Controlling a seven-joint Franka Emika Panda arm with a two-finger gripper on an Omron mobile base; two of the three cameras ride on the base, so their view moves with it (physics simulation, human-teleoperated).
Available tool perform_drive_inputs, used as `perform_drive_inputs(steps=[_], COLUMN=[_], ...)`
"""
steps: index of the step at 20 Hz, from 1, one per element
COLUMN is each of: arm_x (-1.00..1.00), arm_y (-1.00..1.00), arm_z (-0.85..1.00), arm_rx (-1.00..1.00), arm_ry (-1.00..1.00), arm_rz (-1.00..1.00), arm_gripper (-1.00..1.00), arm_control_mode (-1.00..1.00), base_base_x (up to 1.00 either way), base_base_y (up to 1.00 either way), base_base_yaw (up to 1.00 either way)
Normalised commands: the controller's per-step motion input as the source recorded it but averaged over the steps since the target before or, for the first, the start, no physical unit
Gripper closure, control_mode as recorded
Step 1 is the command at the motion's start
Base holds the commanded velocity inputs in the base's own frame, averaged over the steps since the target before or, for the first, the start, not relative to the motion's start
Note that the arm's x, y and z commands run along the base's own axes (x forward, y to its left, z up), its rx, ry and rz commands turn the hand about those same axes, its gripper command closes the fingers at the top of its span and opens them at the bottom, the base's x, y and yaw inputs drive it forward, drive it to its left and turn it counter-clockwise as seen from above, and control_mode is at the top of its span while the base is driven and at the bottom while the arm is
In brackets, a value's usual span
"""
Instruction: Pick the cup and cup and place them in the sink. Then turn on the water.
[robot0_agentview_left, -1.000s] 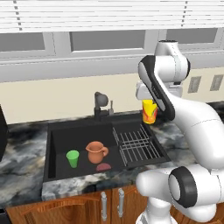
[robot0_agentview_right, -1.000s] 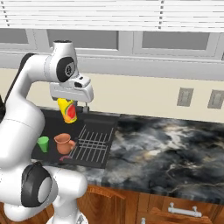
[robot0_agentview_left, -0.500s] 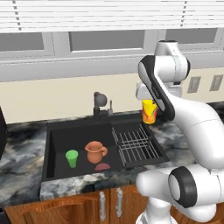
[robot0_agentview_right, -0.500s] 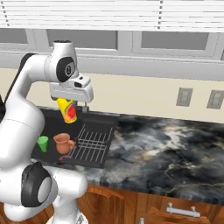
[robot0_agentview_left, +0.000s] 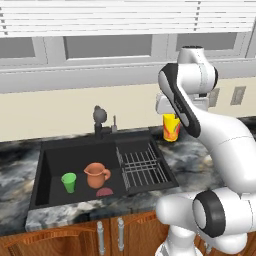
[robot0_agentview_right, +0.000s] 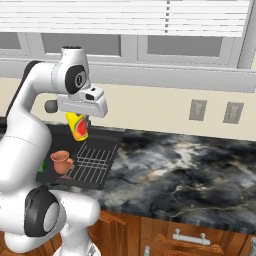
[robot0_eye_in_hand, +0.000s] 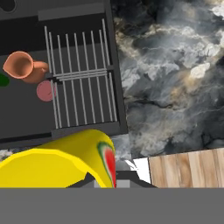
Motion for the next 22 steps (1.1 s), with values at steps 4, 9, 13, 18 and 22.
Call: perform_drive_inputs(steps=[4,9,13,18,22], arm_x=[0.00,0.00,0.00,0.02,0.01], arm_y=[0.00,0.00,0.00,0.44,0.76], arm_z=[0.00,0.00,0.00,-0.17,-0.30], arm_rx=[0.00,0.00,0.00,0.00,0.00], arm_ry=[0.00,0.00,0.00,0.01,0.00], arm_rz=[0.00,0.00,0.00,0.00,0.00], arm_gripper=[1.00,1.00,1.00,1.00,1.00], arm_control_mode=[1.00,1.00,1.00,-1.00,-1.00], base_base_x=[0.13,0.15,0.00,0.00,0.00], base_base_y=[0.00,0.00,0.00,0.00,0.00], base_base_yaw=[0.00,0.00,0.00,0.00,0.00])
